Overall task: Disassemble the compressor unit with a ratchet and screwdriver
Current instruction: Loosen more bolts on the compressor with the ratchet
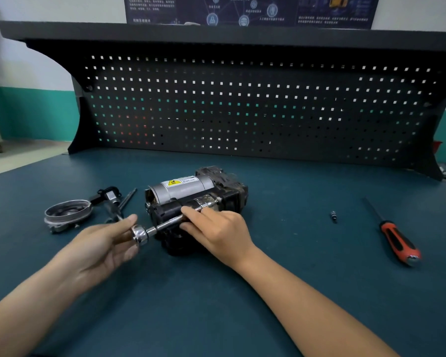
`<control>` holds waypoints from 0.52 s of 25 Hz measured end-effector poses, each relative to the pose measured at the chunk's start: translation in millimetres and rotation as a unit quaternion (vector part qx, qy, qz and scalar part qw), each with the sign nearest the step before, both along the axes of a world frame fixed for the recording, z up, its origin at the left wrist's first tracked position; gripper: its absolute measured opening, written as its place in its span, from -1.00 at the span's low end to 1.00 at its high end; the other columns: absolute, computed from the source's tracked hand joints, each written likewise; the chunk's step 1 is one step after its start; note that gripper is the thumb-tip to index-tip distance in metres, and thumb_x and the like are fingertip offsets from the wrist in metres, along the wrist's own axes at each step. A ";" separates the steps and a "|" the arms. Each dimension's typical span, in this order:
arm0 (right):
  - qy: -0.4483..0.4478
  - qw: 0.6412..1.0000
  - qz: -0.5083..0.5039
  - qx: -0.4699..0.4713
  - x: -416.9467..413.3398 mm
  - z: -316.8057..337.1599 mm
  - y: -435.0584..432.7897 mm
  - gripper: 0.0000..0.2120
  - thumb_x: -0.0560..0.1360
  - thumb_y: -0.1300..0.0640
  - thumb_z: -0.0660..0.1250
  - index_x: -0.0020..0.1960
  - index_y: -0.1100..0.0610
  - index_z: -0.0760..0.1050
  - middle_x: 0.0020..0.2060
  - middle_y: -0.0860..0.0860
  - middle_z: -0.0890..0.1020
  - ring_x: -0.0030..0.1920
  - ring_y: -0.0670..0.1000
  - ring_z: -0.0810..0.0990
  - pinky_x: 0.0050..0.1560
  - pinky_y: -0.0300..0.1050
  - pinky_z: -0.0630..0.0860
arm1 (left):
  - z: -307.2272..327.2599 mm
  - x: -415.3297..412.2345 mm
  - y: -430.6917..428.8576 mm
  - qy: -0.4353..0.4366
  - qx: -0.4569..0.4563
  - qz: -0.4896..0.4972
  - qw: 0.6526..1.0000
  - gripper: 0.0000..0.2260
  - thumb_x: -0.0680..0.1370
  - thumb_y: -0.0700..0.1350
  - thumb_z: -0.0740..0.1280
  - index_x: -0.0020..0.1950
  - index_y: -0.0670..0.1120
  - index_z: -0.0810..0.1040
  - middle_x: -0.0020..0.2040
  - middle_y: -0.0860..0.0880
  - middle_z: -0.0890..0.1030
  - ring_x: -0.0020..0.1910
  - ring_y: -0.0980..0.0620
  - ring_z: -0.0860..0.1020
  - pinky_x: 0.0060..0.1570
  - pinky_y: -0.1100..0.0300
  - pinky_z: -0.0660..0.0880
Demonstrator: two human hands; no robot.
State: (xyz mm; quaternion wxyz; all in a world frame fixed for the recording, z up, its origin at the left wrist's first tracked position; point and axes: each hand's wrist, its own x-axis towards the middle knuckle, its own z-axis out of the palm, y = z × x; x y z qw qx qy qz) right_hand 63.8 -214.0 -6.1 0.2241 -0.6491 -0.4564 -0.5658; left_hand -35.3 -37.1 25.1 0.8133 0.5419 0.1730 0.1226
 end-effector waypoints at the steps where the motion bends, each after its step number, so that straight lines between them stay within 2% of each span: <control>1: -0.002 1.000 -0.001 -0.007 0.2 0.6 -0.6 -0.80 0.47 0.08 0.32 -0.12 0.17 0.67 -0.47 0.00 0.55 -0.53 -0.01 0.50 -0.59 -0.18 0.40 | -1.1 0.2 0.6 0.016 -0.032 0.000 0.999 -0.88 0.55 -0.20 0.27 -0.19 -0.18 0.49 -0.44 -0.07 0.61 -0.52 0.07 0.59 -0.58 0.35 0.47; 2: -0.003 1.000 -0.003 -0.009 0.6 1.5 -0.7 -0.81 0.47 0.09 0.32 -0.15 0.16 0.67 -0.48 0.00 0.53 -0.54 -0.01 0.49 -0.59 -0.19 0.39 | -2.5 0.1 0.6 0.016 -0.031 0.003 0.999 -0.88 0.54 -0.19 0.27 -0.19 -0.17 0.49 -0.44 -0.06 0.61 -0.51 0.07 0.59 -0.57 0.34 0.48; 4: -0.006 1.000 -0.007 -0.011 1.0 2.9 0.1 -0.81 0.47 0.11 0.31 -0.19 0.17 0.66 -0.50 0.00 0.49 -0.55 0.00 0.45 -0.60 -0.18 0.36 | -6.0 -1.0 -0.4 -0.030 0.068 0.016 0.997 -0.89 0.53 -0.17 0.29 -0.18 -0.16 0.49 -0.40 -0.04 0.62 -0.47 0.08 0.60 -0.49 0.33 0.52; 5: -0.009 1.000 -0.006 -0.013 1.1 3.6 1.1 -0.81 0.48 0.12 0.31 -0.21 0.17 0.65 -0.51 0.00 0.48 -0.55 0.00 0.43 -0.60 -0.17 0.35 | -6.1 -2.9 -0.7 -0.079 0.160 0.035 0.983 -0.90 0.53 -0.17 0.30 -0.18 -0.14 0.50 -0.36 -0.02 0.63 -0.41 0.08 0.61 -0.40 0.36 0.54; 6: -0.011 1.000 -0.006 -0.014 1.4 4.1 2.2 -0.81 0.48 0.13 0.31 -0.22 0.18 0.65 -0.52 0.00 0.47 -0.56 0.00 0.42 -0.60 -0.17 0.34 | -4.2 -5.6 -0.7 -0.141 0.287 0.062 0.945 -0.93 0.52 -0.17 0.33 -0.17 -0.11 0.51 -0.32 0.01 0.64 -0.34 0.09 0.61 -0.28 0.41 0.53; 7: -0.012 1.000 -0.006 -0.011 1.6 4.7 3.0 -0.80 0.48 0.14 0.31 -0.23 0.18 0.64 -0.53 0.01 0.47 -0.56 0.00 0.41 -0.60 -0.17 0.34 | -2.2 -8.7 0.4 -0.203 0.439 0.097 0.870 -0.93 0.51 -0.15 0.35 -0.16 -0.07 0.49 -0.27 0.04 0.63 -0.25 0.13 0.60 -0.18 0.47 0.48; 8: -0.011 1.000 -0.007 -0.008 1.7 5.3 3.6 -0.80 0.48 0.14 0.31 -0.24 0.19 0.64 -0.54 0.01 0.47 -0.56 0.01 0.42 -0.60 -0.17 0.34 | 1.3 -11.7 2.2 -0.259 0.579 0.120 0.763 -0.90 0.51 -0.10 0.36 -0.15 -0.03 0.46 -0.23 0.08 0.62 -0.18 0.16 0.57 -0.08 0.51 0.40; 9: -0.010 1.000 -0.008 -0.005 1.6 5.6 4.3 -0.80 0.48 0.14 0.30 -0.24 0.19 0.64 -0.54 0.01 0.48 -0.56 0.01 0.42 -0.60 -0.17 0.35 | 4.6 -13.5 6.3 -0.315 0.690 0.114 0.641 -0.91 0.52 -0.07 0.33 -0.12 -0.01 0.44 -0.24 0.08 0.61 -0.15 0.13 0.53 0.00 0.49 0.33; 10: -0.008 1.000 -0.009 -0.005 1.2 5.6 4.9 -0.79 0.48 0.14 0.30 -0.24 0.19 0.64 -0.54 0.00 0.49 -0.56 0.02 0.43 -0.60 -0.17 0.34 | 5.0 -14.0 11.0 -0.356 0.762 0.095 0.533 -0.92 0.51 -0.05 0.29 -0.09 -0.03 0.43 -0.27 0.08 0.61 -0.16 0.08 0.49 0.06 0.42 0.30; 11: -0.007 1.000 -0.012 -0.006 0.7 5.2 5.1 -0.79 0.48 0.13 0.29 -0.24 0.18 0.64 -0.54 0.00 0.49 -0.56 0.01 0.44 -0.60 -0.17 0.34 | 3.4 -13.7 13.9 -0.371 0.793 0.084 0.475 -0.89 0.53 -0.03 0.26 -0.09 -0.06 0.44 -0.28 0.03 0.61 -0.18 0.06 0.47 0.07 0.37 0.30; 12: -0.006 1.000 -0.016 -0.008 0.2 4.1 4.8 -0.79 0.48 0.13 0.29 -0.23 0.18 0.64 -0.54 -0.01 0.49 -0.56 0.01 0.45 -0.60 -0.17 0.34 | 3.0 -14.5 12.6 -0.352 0.786 0.079 0.502 -0.84 0.57 0.00 0.24 -0.12 -0.06 0.45 -0.28 0.04 0.62 -0.19 0.08 0.48 0.02 0.39 0.31; 13: -0.002 1.000 -0.021 -0.008 0.0 2.7 4.1 -0.78 0.49 0.11 0.29 -0.21 0.18 0.64 -0.53 -0.01 0.51 -0.55 0.00 0.47 -0.60 -0.16 0.35 | 4.9 -15.2 9.8 -0.309 0.737 0.086 0.595 -0.84 0.57 0.02 0.26 -0.15 -0.03 0.47 -0.26 0.12 0.62 -0.18 0.16 0.52 -0.05 0.46 0.33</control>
